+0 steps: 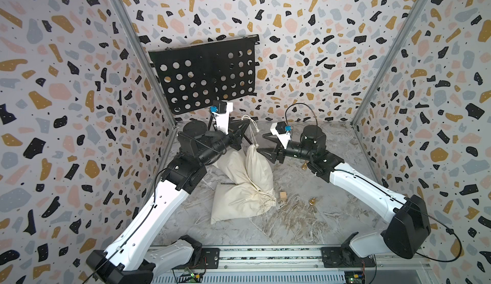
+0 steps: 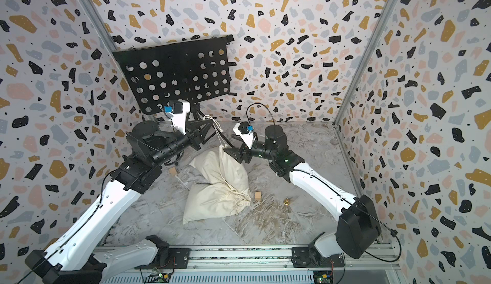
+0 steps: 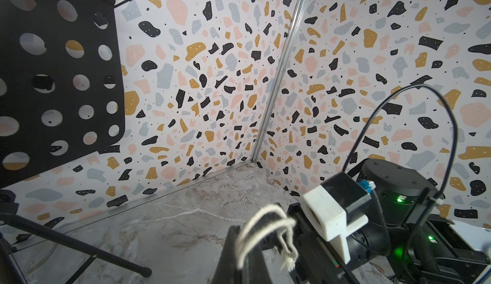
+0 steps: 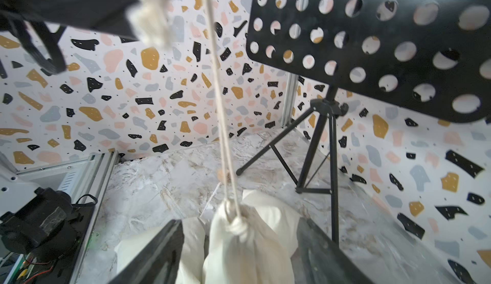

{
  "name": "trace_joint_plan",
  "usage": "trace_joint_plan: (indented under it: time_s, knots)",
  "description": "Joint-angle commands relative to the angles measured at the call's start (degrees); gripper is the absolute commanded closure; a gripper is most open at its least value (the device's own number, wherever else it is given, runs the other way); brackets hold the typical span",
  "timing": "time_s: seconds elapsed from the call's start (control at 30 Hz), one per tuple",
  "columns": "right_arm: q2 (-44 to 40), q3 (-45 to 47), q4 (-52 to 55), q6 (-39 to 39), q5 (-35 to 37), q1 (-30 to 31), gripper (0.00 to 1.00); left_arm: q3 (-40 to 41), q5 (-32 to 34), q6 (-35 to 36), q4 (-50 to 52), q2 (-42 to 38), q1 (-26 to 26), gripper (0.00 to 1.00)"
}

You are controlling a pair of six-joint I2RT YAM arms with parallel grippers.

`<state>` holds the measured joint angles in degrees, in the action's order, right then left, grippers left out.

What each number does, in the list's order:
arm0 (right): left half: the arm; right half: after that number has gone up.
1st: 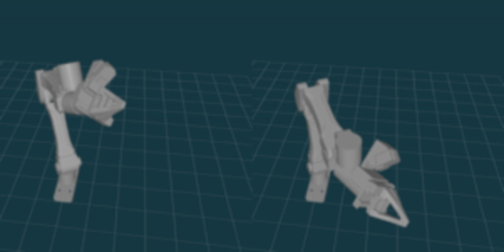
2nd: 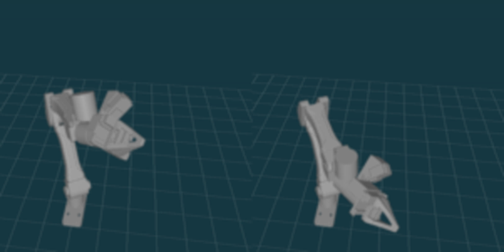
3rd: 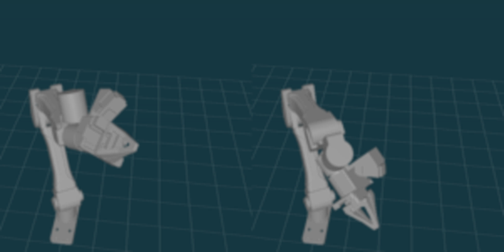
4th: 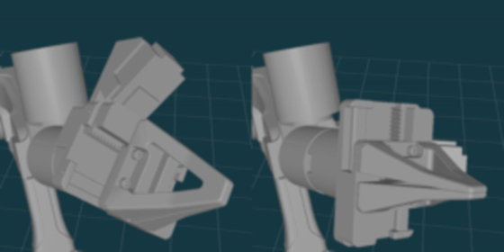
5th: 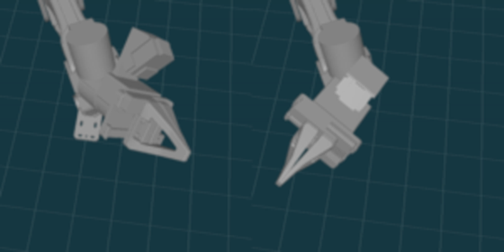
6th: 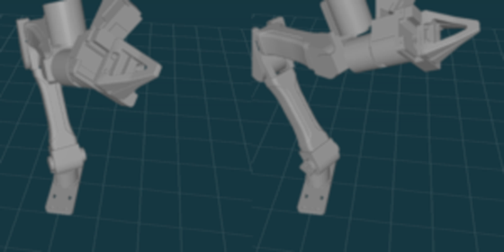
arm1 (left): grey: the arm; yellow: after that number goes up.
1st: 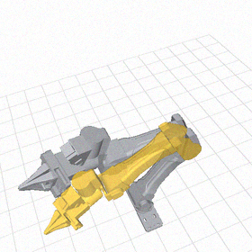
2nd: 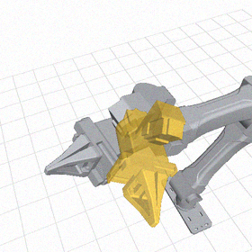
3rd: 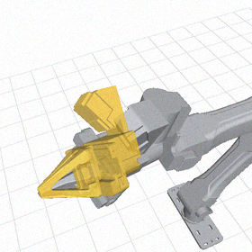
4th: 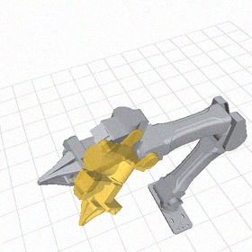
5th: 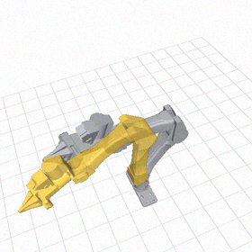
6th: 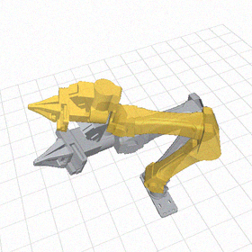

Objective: Close the soil bag
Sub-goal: Frap the soil bag at the center of the board.

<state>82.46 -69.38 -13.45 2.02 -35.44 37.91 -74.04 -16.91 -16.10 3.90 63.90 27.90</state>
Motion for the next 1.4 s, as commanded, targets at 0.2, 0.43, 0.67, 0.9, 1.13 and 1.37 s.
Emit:
trace_joint_plan:
  time_s: [0.2,0.43,0.67,0.9,1.13,1.37]
  knots:
    - [7.04,-10.89,6.06,1.53,1.23,2.08,0.58,-2.58,-1.56,-1.48,-5.76,-1.56,-0.3,1.0]
    - [14.33,-7.28,13.06,6.26,12.33,1.81,0.89,-7.97,-3.47,-4.89,-5.04,-3.53,-0.38,1.0]
    - [21.84,-1.45,14.13,4.57,21.95,-4.81,0.87,-19.37,-2.04,-3.02,-1.85,-3.96,-0.82,1.0]
    - [23.91,-2.51,17.74,3.88,31.93,-7.28,0.85,-26.6,-0.37,-1.63,-1.53,-2.19,-0.97,1.0]
    - [28.37,-6.12,23.78,5.01,36.91,-7.45,0.78,-24.95,0.9,-1.76,-2.96,-1.85,-0.96,1.0]
    - [26.43,-8.0,22.94,4.61,33.78,-7.49,1.0,-18.23,-0.03,-5.26,-4.94,-0.3,-1.08,1.0]
